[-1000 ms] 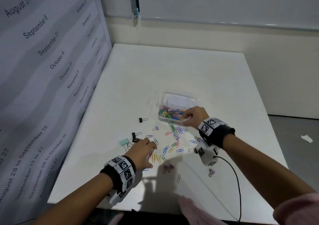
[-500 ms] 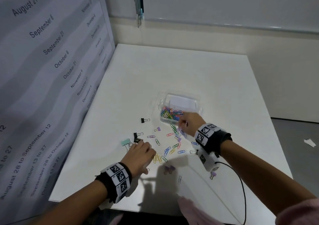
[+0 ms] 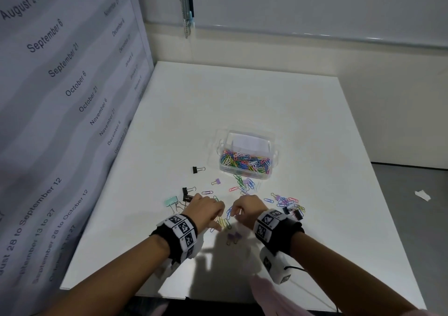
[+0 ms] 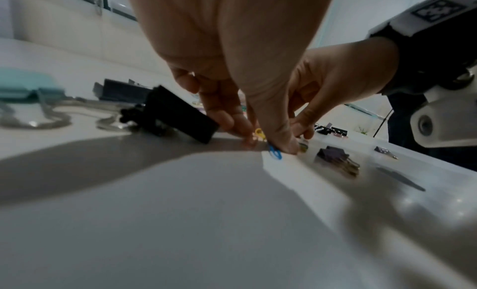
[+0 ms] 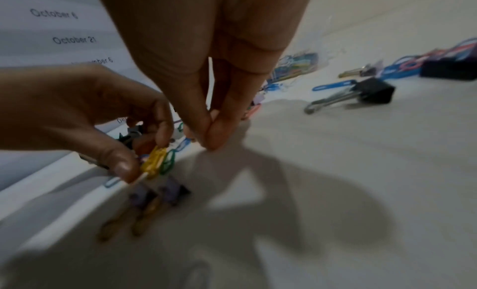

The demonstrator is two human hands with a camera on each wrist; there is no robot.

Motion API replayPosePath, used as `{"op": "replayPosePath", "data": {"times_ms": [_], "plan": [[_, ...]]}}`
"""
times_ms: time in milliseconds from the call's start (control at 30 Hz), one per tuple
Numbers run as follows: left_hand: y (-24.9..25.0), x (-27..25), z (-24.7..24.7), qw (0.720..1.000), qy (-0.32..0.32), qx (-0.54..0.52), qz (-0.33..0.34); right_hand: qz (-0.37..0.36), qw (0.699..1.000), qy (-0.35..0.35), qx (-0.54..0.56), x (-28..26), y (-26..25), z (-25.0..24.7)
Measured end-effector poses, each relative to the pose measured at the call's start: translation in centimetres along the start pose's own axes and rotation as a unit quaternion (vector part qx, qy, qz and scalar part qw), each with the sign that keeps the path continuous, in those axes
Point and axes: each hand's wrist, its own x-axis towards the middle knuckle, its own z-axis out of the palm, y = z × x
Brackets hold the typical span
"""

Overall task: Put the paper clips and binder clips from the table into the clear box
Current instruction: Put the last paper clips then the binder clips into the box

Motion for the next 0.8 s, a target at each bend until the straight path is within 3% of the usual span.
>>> {"op": "replayPosePath", "data": {"times_ms": [100,267,367,467,700,800], "plan": [[0.3,0.5,-0.1,0.999,0.010,-0.032,-0.028,-0.004,0.998,0.034,0.050,0.4,-0.4,-0.4],[-1.4,0.2,-1.0,0.986,0.123,-0.080,-0.083,-0.001,0.994,0.108,0.023,1.4,0.3,-1.9],[-2.4,-0.1,-1.0,0.986,0.125,-0.033,-0.106,0.026,0.992,0.119,-0.034,2.1,0.7,-2.2],[-1.9,-0.6,-0.4,0.990,0.111,0.018,-0.089,0.030,0.988,0.107,-0.104,2.1,0.5,-1.7],[0.1,-1.0,0.6,0.991,0.123,0.045,-0.037,-0.066,0.986,0.055,-0.140,2.2,0.8,-0.1],[0.1,-0.8,0.3,0.993,0.110,0.019,-0.033,-0.172,0.970,0.080,-0.149,1.2,1.0,0.7]]}}
